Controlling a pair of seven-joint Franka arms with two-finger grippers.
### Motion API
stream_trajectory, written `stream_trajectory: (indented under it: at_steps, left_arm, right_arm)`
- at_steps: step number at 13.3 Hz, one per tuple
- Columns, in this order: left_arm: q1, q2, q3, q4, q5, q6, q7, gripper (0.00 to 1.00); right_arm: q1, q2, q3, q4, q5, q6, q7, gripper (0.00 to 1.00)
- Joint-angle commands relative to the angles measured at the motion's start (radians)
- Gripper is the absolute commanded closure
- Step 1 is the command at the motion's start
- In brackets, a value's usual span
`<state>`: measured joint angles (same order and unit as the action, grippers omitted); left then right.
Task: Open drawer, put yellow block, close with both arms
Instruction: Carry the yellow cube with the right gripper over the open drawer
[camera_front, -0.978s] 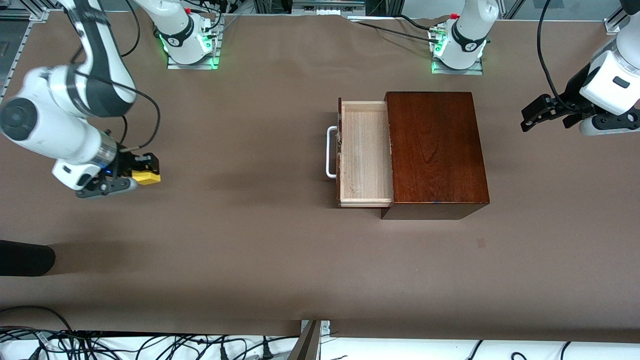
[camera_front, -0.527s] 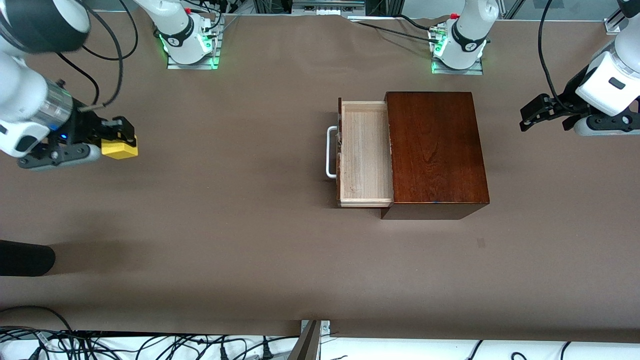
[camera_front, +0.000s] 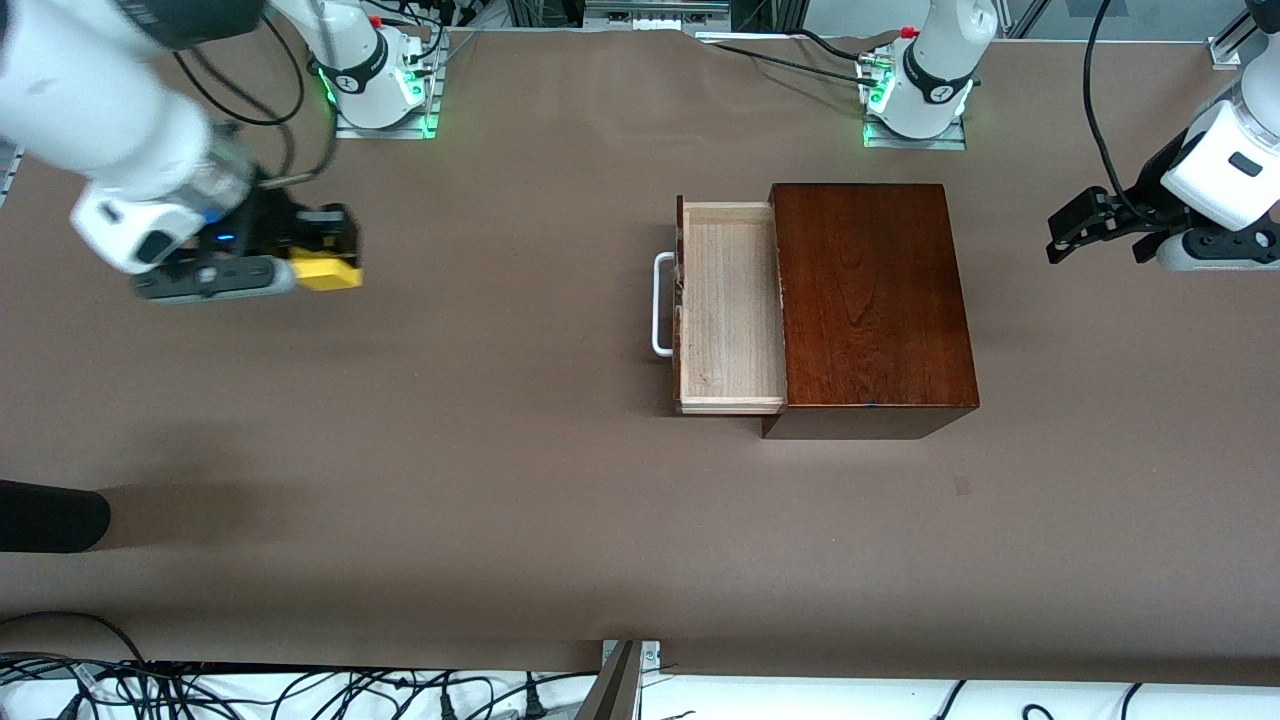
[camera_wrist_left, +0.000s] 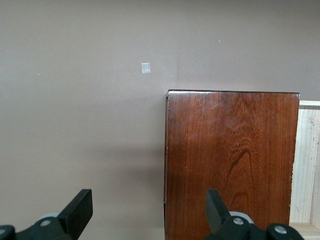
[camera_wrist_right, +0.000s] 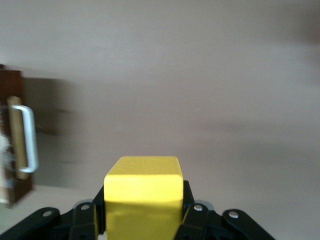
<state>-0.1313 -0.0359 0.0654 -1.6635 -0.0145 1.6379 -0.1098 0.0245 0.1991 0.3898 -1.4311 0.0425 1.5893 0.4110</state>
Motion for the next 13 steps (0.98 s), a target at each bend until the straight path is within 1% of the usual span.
stream_trajectory:
  at_steps: [1, 3, 6, 8, 10, 12, 13]
  left_arm:
    - [0.018, 0.016, -0.004, 0.028, -0.004, -0.010, 0.025, 0.00]
    - [0.025, 0.016, -0.004, 0.028, -0.004, -0.010, 0.025, 0.00]
    - [0.024, 0.016, -0.006, 0.028, -0.005, -0.010, 0.024, 0.00]
    - [0.024, 0.016, -0.007, 0.030, -0.004, -0.012, 0.024, 0.00]
    - [0.025, 0.018, -0.006, 0.028, -0.005, -0.012, 0.024, 0.00]
    - [0.025, 0.022, -0.006, 0.030, -0.004, -0.012, 0.024, 0.00]
    - [0.025, 0.022, -0.006, 0.030, -0.004, -0.012, 0.024, 0.00]
  right_arm:
    - [0.124, 0.101, 0.034, 0.096, -0.001, 0.079, 0.281, 1.00]
    - [0.214, 0.156, 0.034, 0.123, -0.007, 0.167, 0.475, 1.00]
    - [0.333, 0.229, 0.029, 0.129, -0.024, 0.294, 0.800, 1.00]
    - [0.400, 0.278, 0.029, 0.146, -0.090, 0.356, 1.004, 1.00]
    - [0.460, 0.353, 0.023, 0.217, -0.101, 0.368, 1.209, 1.00]
    - [0.529, 0.439, 0.014, 0.318, -0.143, 0.376, 1.432, 1.00]
    - [0.561, 0.475, 0.005, 0.355, -0.176, 0.377, 1.503, 1.00]
